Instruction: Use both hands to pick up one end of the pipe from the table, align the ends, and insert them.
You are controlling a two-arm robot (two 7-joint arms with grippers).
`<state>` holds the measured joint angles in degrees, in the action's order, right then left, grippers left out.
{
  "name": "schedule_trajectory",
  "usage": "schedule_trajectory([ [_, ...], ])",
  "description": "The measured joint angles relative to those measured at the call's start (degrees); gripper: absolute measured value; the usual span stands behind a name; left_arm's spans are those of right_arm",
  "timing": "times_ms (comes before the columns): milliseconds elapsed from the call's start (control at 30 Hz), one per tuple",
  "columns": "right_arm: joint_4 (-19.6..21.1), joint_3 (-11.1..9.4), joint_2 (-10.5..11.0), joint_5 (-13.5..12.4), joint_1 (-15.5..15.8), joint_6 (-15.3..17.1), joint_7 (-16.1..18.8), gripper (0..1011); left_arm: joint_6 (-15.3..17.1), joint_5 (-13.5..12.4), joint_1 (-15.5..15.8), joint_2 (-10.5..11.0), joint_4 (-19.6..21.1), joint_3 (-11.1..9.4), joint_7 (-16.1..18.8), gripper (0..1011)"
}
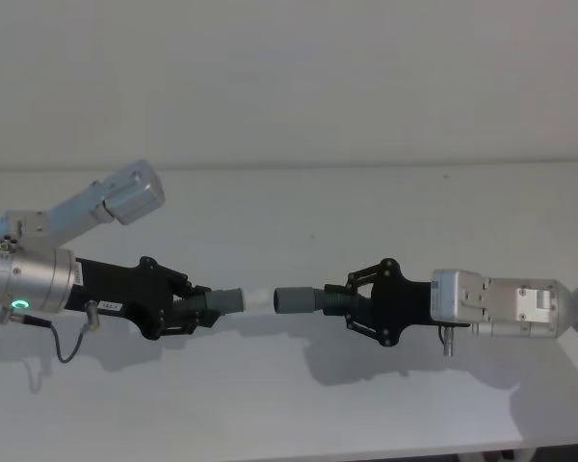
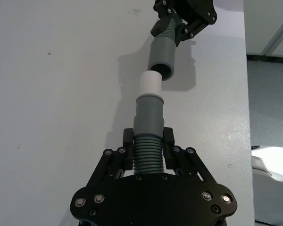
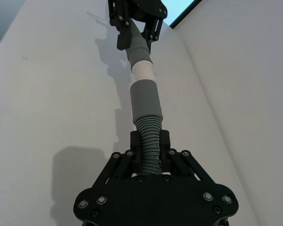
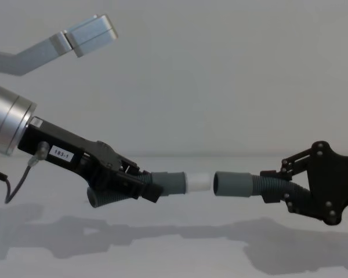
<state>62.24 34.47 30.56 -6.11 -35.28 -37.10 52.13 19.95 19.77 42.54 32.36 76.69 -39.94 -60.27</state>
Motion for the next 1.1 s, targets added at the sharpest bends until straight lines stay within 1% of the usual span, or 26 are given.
schedule_trajectory([
  [1100, -4.01, 1.69, -0.73, -0.94, -1.76, -1.08, 0.32, 200, 0.00, 0.00, 0.00, 0.00, 0.00, 0.00, 0.00, 327],
])
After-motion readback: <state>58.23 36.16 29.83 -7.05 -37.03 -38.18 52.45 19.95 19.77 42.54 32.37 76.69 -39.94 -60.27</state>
